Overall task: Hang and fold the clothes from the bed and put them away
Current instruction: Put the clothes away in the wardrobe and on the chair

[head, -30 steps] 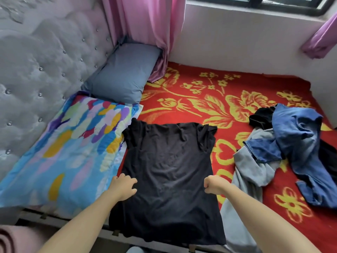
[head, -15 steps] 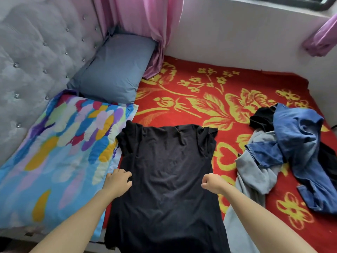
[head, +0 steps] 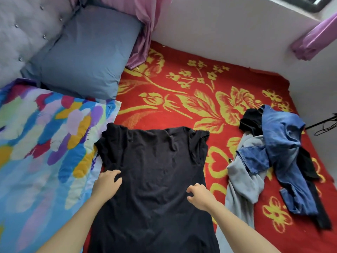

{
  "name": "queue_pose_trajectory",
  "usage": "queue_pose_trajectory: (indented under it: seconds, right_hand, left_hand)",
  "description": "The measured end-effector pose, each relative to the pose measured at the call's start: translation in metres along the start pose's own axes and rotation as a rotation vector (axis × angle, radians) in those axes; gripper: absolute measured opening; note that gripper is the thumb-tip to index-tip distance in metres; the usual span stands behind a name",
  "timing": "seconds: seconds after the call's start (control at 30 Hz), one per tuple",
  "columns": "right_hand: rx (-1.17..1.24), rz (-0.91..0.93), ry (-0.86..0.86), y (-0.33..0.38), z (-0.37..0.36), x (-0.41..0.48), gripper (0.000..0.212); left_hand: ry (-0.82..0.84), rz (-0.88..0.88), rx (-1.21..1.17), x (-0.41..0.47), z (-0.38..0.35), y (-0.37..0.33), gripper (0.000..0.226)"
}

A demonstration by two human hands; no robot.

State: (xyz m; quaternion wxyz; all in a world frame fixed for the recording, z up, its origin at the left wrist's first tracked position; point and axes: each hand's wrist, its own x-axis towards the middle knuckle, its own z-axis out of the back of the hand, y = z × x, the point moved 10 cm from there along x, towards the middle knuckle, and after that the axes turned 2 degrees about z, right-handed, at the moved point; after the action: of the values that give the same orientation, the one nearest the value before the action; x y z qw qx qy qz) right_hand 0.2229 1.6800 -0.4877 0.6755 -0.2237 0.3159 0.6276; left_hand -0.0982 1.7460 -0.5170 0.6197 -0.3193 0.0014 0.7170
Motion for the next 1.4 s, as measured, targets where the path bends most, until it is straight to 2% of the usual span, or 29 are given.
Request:
queue_pose_trajectory:
  seconds: [0.4,0.53,0.7,0.87,1.07,1.2,1.27,1.33,1.4]
  right_hand:
    - [0.050,0.024,-0.039,0.002,0.042,0.081,0.043]
    - [0.006,0.060,-0.063,0.005,0.044,0.120,0.042]
    - [-0.089,0.091,-0.064,0.000,0.029,0.176,0.041]
    - [-0.106,0.116,-0.180,-0.010,0.039,0.233,0.047]
    - [-0.160,0.093,-0.214,-0.039,0.048,0.248,0.051]
    - [-0.198,0.070,-0.283,-0.039,0.069,0.276,0.061]
    - [-0.256,0.148,-0.272,-0.023,0.066,0.290,0.068]
    - [-0.343,0.275,-0.270,-0.002,0.063,0.303,0.075]
    - [-0.401,0.337,-0.329,0.014,0.074,0.315,0.083]
  left_hand:
    - [0.149,-0.012,0.147,0.073,-0.025,-0.028,0.046]
    - [0.136,0.018,0.119,0.109,-0.042,-0.034,0.050]
    - [0.100,-0.054,0.315,0.146,-0.074,-0.043,0.055]
    - [0.058,-0.145,0.438,0.197,-0.090,-0.063,0.059]
    - [0.026,-0.184,0.538,0.224,-0.086,-0.077,0.067]
    - [0.021,-0.112,0.598,0.257,-0.083,-0.082,0.073]
    - [0.037,-0.070,0.596,0.263,-0.086,-0.084,0.077]
    - [-0.070,-0.152,0.552,0.254,-0.079,-0.097,0.080]
    - [-0.301,-0.383,0.565,0.219,-0.078,-0.112,0.053]
